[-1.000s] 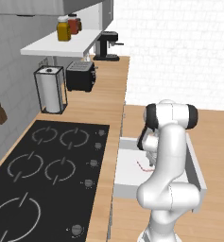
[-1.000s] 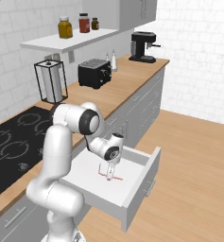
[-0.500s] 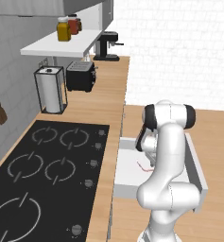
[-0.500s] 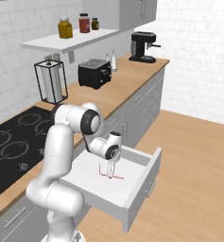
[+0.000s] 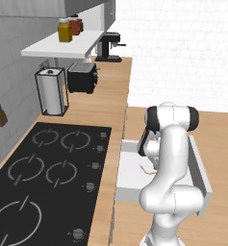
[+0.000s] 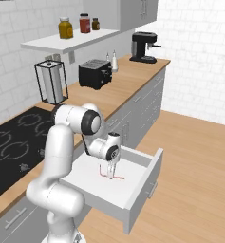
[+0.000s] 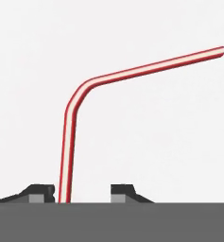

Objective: Take a straw from the drawer in front and place it inside the glass cup on the dining counter.

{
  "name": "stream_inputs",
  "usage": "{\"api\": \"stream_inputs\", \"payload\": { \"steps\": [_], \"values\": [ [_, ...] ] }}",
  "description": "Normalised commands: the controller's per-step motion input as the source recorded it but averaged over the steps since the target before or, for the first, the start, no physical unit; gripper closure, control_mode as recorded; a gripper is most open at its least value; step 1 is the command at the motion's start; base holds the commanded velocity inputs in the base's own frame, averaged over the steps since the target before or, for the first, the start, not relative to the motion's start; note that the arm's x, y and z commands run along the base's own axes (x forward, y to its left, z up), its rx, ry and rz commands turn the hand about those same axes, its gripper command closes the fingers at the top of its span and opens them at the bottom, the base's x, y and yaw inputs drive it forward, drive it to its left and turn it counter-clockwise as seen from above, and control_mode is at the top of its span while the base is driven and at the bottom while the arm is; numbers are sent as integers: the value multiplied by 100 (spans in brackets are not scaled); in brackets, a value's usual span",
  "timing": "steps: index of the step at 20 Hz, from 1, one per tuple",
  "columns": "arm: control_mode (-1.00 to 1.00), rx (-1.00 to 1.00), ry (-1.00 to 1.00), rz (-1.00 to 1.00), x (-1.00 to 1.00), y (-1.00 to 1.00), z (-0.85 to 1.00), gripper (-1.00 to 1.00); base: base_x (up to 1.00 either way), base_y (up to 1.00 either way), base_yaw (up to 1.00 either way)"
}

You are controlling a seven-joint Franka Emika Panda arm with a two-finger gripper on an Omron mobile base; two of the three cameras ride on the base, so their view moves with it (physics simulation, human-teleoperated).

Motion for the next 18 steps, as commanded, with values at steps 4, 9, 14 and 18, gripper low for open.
{"api": "stream_inputs", "payload": {
  "steps": [4,9,14,18],
  "values": [
    [-100,-1,-2,0,-32,0,-40,100,0,0,0],
    [-100,0,-3,0,-12,0,-18,100,0,0,0],
    [-100,0,-1,0,-8,0,0,100,0,0,0],
    [-100,0,0,0,-9,0,5,100,0,0,0]
  ]
}}
